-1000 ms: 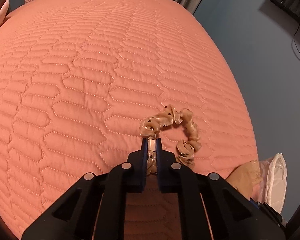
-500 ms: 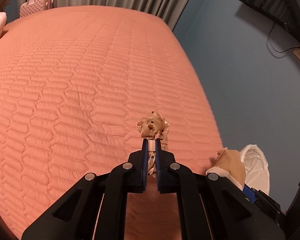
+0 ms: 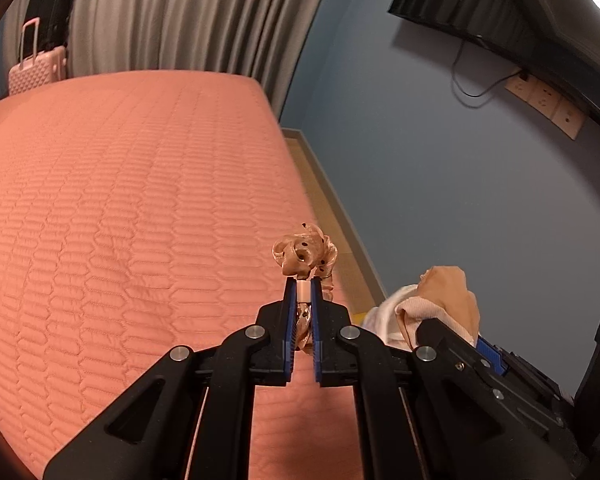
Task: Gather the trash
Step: 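Carry scrunchie and glove to the wastebasket and open both tools inside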
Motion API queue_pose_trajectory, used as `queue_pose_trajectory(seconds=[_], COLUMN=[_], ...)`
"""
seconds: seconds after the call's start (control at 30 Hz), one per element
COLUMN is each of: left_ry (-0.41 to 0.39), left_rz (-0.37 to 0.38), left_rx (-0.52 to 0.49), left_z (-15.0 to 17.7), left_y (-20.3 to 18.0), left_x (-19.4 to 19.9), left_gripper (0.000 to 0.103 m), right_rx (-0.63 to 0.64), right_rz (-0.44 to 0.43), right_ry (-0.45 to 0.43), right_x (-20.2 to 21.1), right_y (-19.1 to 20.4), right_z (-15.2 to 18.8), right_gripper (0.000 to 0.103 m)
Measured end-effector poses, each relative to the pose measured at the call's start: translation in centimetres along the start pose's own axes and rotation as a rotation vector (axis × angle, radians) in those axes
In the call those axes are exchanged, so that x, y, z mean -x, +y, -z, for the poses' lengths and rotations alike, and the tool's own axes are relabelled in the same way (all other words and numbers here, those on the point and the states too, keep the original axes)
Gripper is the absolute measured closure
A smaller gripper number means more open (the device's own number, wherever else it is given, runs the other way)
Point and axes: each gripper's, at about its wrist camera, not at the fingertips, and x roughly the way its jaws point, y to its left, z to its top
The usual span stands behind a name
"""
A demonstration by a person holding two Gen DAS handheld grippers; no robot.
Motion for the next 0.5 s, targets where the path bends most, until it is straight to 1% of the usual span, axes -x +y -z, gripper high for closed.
queue_pose_trajectory(seconds=[0.27, 0.5], left_ry=[-0.017, -0.022], left_rz=[0.043, 0.077], left_rx=[-0.076, -0.137], left_z=[0.6, 1.2], left_y=[-5.2, -8.8], left_x=[1.0, 1.3], left_gripper=[0.097, 0.097], right_rx=[-0.032, -0.055], right_rz=[0.033, 0.054], right_ry=[-0.070, -0.109], right_x=[5.1, 7.9], right_y=[-3.4, -5.9], right_z=[-0.8, -1.0], right_gripper=[0.081, 0.081])
